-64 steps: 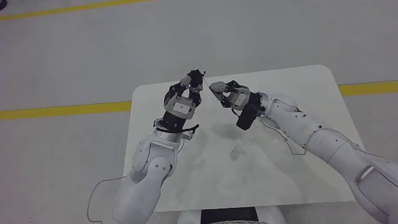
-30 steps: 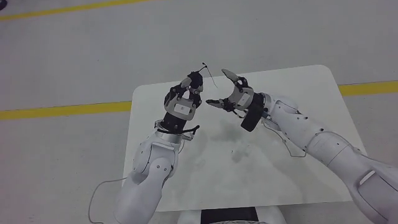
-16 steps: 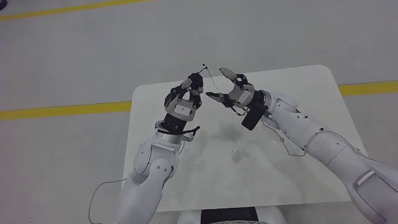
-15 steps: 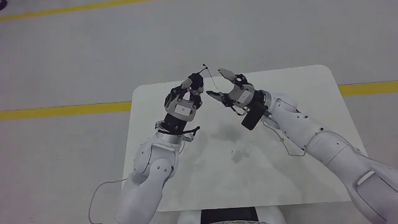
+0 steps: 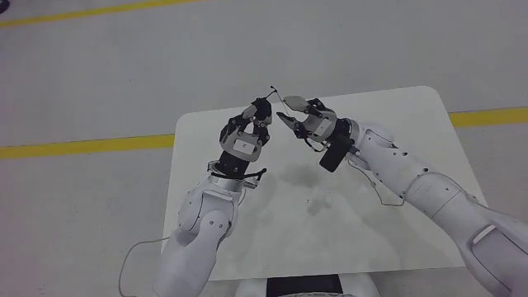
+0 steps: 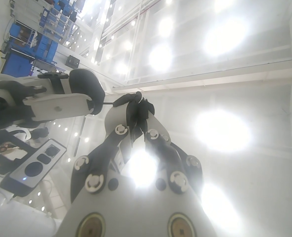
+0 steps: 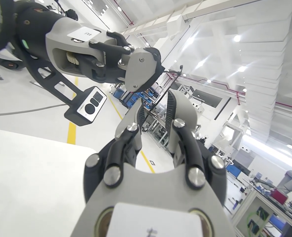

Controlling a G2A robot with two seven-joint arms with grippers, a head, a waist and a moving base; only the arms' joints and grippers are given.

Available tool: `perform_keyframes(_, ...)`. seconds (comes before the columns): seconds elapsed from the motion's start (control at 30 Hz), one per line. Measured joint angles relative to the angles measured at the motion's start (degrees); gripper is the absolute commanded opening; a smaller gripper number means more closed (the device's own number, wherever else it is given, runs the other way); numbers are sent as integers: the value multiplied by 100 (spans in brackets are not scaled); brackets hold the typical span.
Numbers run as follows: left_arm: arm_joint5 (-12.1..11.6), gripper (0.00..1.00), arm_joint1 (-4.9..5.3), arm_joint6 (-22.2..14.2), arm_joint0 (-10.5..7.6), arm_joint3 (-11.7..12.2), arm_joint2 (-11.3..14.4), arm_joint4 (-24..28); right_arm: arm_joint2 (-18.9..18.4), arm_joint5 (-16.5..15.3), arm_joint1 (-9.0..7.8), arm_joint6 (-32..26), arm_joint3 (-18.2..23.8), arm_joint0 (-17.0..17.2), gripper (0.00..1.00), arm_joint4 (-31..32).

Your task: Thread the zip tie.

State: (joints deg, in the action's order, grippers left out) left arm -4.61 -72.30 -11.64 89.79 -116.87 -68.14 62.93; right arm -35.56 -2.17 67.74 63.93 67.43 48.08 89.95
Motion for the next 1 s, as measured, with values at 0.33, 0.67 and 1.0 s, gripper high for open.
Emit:
perform_keyframes(0.33,14,0,-15,0,-8,45,1,2,60,12,-4,3,-29,-41,0,0)
perform_keyframes(0.67,-83,0,-44,47,-58,18,-10,100,254,144,-63,-51,-220,-153,0,0)
perform_keyframes(1.0,-93,0,-67,40,-93,17,-14,160,507,275,-143,-101,-299,-261,0,0)
